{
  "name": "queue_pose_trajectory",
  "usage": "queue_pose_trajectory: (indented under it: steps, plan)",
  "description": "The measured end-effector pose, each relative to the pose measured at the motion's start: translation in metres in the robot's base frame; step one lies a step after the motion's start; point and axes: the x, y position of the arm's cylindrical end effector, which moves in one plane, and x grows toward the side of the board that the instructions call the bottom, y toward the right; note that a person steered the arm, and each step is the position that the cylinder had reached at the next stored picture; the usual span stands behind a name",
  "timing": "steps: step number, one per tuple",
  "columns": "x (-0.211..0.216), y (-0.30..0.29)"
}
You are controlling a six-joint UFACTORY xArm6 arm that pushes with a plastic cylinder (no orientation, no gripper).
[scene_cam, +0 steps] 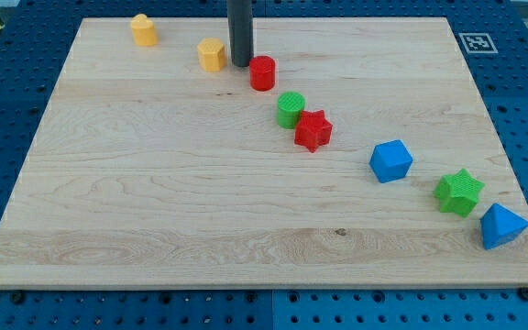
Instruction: Push the red circle closer to green circle
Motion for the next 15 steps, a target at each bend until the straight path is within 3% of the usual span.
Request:
queue_pose_trajectory:
  steps: [1, 2, 4, 6, 9, 12, 15]
  plan:
    - [-0.031, 0.004]
    - [-0.025, 0.045]
    - [0.028, 0.078]
    - [-0.002, 0.044]
    - [0.036, 0.046]
    - [0.011, -0.013]
    - [0.058, 0.001]
